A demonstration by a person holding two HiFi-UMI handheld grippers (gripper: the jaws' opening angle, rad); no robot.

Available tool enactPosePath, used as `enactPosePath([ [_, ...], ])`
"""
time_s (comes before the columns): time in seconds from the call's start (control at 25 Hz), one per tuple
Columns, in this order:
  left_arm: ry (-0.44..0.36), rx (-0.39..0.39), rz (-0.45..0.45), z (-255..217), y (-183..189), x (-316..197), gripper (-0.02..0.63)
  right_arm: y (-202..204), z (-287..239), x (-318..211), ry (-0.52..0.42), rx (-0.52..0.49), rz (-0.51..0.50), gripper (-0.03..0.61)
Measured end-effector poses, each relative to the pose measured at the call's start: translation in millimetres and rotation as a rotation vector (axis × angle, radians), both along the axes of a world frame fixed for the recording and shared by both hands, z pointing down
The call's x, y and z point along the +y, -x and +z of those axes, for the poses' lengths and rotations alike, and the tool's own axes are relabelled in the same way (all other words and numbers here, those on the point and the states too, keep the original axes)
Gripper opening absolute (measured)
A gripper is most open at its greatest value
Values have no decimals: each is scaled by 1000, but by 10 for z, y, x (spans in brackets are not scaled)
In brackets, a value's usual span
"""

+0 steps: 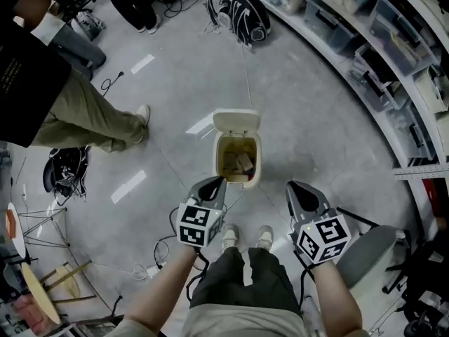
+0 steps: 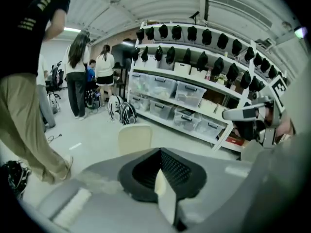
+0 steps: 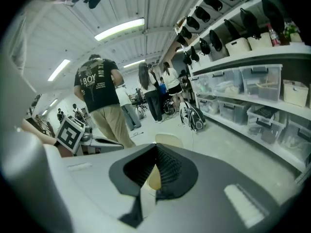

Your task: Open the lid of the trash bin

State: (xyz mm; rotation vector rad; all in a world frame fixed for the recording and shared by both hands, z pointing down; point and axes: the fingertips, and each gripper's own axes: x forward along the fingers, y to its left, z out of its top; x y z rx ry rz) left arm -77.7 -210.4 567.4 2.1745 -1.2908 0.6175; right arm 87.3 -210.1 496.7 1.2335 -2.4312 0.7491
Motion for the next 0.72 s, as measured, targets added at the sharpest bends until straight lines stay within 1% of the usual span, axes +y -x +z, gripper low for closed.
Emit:
enactPosePath([
  [0.12, -67, -8, 17, -702, 12, -41, 3, 47, -616, -9, -58, -17, -10, 3],
  [0.2, -126, -9, 21, -1144, 47, -67, 2, 90, -1002, 2, -103, -29, -15, 3],
  [0.32, -216, -13, 22, -1700, 137, -1, 2, 174, -1513, 111, -179, -43, -27, 3],
  [0.52, -311, -27, 26, -2386, 239, 356, 2, 282, -2220, 476, -278, -77, -52, 3],
  [0.72, -386, -16, 46, -3031, 232, 579, 2, 355, -2842, 679, -371, -103, -70, 3],
])
